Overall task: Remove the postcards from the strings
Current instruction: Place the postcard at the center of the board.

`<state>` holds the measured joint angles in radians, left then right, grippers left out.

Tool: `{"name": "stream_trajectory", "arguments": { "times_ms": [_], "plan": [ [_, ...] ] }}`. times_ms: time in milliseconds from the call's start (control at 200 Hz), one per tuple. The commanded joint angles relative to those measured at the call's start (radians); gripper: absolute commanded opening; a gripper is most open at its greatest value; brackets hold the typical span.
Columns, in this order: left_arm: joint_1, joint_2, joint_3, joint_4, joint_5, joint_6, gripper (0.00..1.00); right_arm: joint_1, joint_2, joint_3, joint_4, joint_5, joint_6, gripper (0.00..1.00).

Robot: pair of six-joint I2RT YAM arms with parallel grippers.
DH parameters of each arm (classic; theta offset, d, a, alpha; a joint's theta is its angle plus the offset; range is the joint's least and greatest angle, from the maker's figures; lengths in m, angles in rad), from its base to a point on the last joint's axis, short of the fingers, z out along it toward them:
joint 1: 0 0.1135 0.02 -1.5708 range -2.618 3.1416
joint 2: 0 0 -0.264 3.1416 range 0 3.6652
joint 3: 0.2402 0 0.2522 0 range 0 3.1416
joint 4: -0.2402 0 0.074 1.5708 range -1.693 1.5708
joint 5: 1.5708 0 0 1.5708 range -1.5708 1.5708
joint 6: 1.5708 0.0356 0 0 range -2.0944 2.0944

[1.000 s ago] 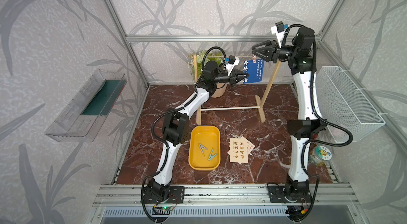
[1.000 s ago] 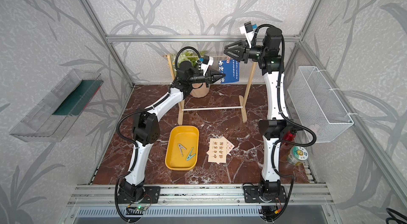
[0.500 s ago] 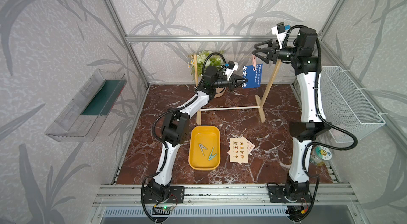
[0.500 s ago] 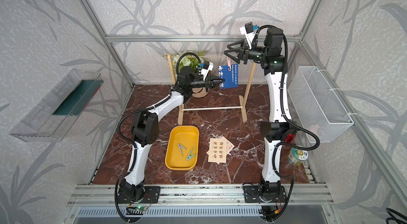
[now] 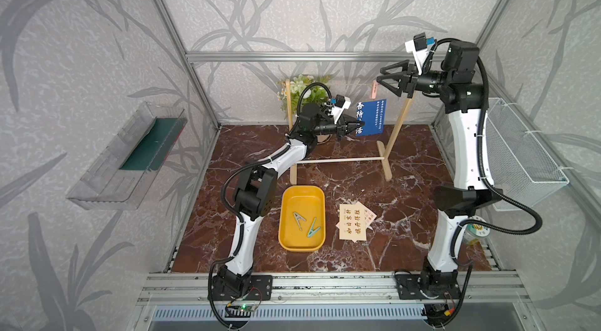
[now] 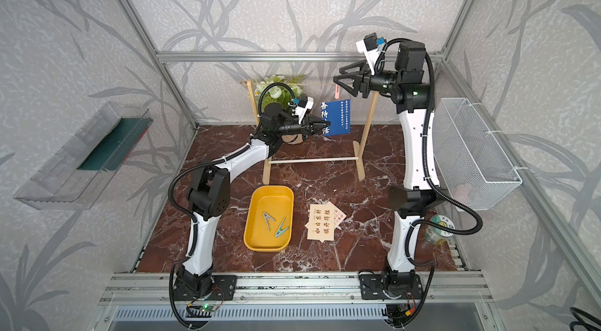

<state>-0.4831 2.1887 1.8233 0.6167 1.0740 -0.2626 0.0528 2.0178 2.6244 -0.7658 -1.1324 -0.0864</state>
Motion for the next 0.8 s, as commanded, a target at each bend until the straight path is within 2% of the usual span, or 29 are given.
{"name": "stream_trajectory", "arguments": {
  "times_ms": [0,75,180,240,325,420,560,650,730,795],
  "plan": [
    [0.004,-0.046,-0.01,0.038,0.012,0.004,0.0,0.043,-0.162,-0.194,-0.064,0.113,-0.068,0.53],
    [0.003,-0.057,-0.033,0.042,0.013,-0.008,0.0,0.084,-0.353,-0.516,0.126,0.242,-0.046,0.53],
    [-0.001,-0.12,-0.179,0.092,-0.032,0.012,0.0,0.076,-0.618,-0.997,0.589,0.405,0.146,0.61],
    [0.0,-0.172,-0.287,0.113,-0.071,0.012,0.0,0.067,-0.709,-1.17,0.748,0.445,0.206,0.63],
    [-0.002,-0.249,-0.444,0.211,-0.128,-0.065,0.0,0.068,-0.774,-1.351,0.886,0.486,0.286,0.63],
    [-0.004,-0.333,-0.593,0.212,-0.168,-0.148,0.0,0.068,-0.799,-1.469,0.946,0.533,0.333,0.64],
    [-0.017,-0.463,-0.8,0.164,-0.203,-0.273,0.0,0.066,-0.858,-1.582,0.981,0.628,0.327,0.68],
    [-0.045,-0.54,-0.867,-0.069,-0.21,-0.285,0.0,0.064,-0.859,-1.594,0.953,0.656,0.328,0.69],
    [-0.119,-0.588,-0.903,-0.287,-0.224,-0.22,0.0,0.06,-0.85,-1.601,0.936,0.703,0.332,0.7],
    [-0.187,-0.609,-0.914,-0.433,-0.268,-0.17,0.0,0.059,-0.848,-1.646,1.015,0.73,0.376,0.71]
  ]
}}
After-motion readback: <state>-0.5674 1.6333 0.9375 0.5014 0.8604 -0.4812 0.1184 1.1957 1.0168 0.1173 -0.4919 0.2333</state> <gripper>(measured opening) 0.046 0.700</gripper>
